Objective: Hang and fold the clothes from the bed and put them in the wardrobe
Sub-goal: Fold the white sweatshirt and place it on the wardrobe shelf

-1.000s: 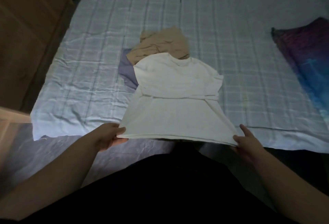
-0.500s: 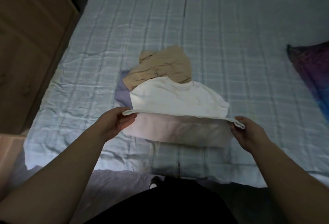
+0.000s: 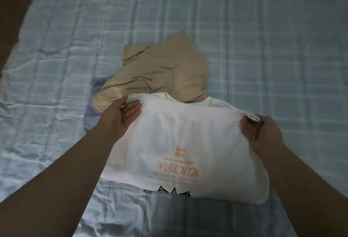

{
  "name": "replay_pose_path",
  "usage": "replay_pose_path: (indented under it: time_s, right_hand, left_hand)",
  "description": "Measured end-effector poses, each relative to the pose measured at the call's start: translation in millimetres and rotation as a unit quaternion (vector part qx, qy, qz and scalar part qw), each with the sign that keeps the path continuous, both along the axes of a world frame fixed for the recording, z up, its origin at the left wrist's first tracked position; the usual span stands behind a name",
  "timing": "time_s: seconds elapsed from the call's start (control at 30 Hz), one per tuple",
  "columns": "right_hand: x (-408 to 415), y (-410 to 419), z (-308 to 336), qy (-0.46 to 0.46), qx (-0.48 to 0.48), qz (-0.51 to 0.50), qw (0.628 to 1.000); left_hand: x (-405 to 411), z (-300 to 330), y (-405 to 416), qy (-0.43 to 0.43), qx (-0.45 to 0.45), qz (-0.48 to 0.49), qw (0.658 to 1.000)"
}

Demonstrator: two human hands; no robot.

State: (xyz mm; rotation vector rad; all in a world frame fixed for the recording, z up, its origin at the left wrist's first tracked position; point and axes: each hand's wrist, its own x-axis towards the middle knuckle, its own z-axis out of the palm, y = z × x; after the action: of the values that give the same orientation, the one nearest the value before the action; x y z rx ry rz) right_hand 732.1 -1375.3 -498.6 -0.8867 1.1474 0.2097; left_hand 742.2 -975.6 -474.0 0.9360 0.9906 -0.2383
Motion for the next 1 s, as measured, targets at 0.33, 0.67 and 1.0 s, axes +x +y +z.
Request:
replay_pose_path:
  time_s: [0.33,0.67,1.0]
  right_hand:
    - [17.3,-0.6,-14.8,-0.047,-0.01,-0.014,0.999]
    - [-20.9,43.1,11.7,-0.086,-0.222,0.085,0.968]
    - [-140.3,99.1,30.8,-0.026,-0.132,0.19,0.972]
  left_hand:
    - [12.0,-18.8,1.4,-0.048,0.032,0.014,0.998]
    - [1.6,6.1,-49.4,-0.105,0.354,-0.131,0.92]
    - [35.7,-8.4,-124.1,-0.252,0.504,-0.656,0.501]
